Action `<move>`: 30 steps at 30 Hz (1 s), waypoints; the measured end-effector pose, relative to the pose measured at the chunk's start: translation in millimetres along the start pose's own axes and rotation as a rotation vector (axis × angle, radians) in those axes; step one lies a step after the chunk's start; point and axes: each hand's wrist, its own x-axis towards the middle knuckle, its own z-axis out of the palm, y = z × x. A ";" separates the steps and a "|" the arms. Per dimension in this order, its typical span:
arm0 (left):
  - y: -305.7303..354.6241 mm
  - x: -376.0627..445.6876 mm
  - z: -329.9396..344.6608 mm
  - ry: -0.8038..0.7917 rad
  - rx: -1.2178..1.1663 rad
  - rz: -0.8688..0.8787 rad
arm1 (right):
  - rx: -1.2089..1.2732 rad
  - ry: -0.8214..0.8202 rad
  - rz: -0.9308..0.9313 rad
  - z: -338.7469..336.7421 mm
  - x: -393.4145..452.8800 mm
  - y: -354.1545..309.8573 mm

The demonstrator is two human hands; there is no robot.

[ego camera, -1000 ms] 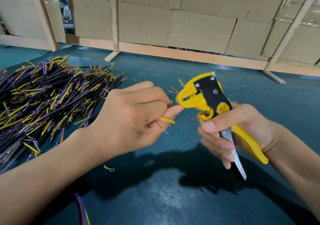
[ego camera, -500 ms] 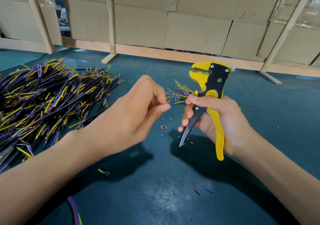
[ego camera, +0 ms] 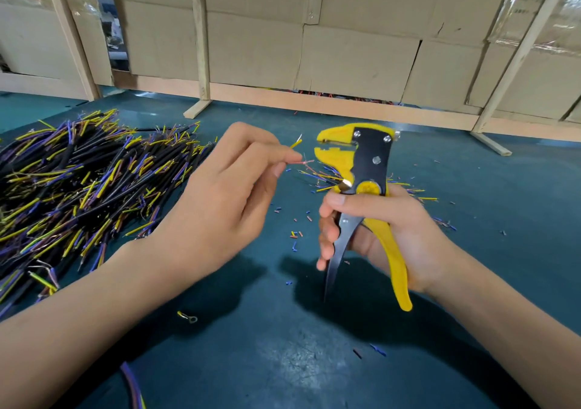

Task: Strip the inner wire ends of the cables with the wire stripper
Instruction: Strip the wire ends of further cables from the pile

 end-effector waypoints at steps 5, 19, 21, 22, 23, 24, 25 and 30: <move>-2.6 1.6 -2.7 0.061 0.016 0.002 | -0.001 -0.075 0.053 4.0 -1.9 -1.1; 1.9 1.4 -3.3 0.153 -0.062 -0.048 | 0.007 -0.195 0.072 7.7 -5.1 -1.8; 1.6 1.2 -3.1 0.163 -0.071 -0.050 | 0.028 -0.197 0.072 7.9 -4.6 0.5; 1.8 1.0 -2.8 0.169 -0.075 -0.050 | 0.038 -0.196 0.068 7.9 -4.3 1.2; 2.1 0.9 -2.7 0.178 -0.078 -0.050 | 0.048 -0.196 0.064 8.1 -4.1 1.5; 2.5 0.7 -2.5 0.187 -0.083 -0.051 | 0.056 -0.196 0.063 8.4 -4.0 1.5; 2.8 0.8 -2.4 0.195 -0.094 -0.051 | 0.058 -0.197 0.063 8.4 -4.0 1.5; 4.2 -0.4 -1.0 0.194 -0.180 -0.059 | 0.013 -0.162 0.027 11.4 -4.8 2.1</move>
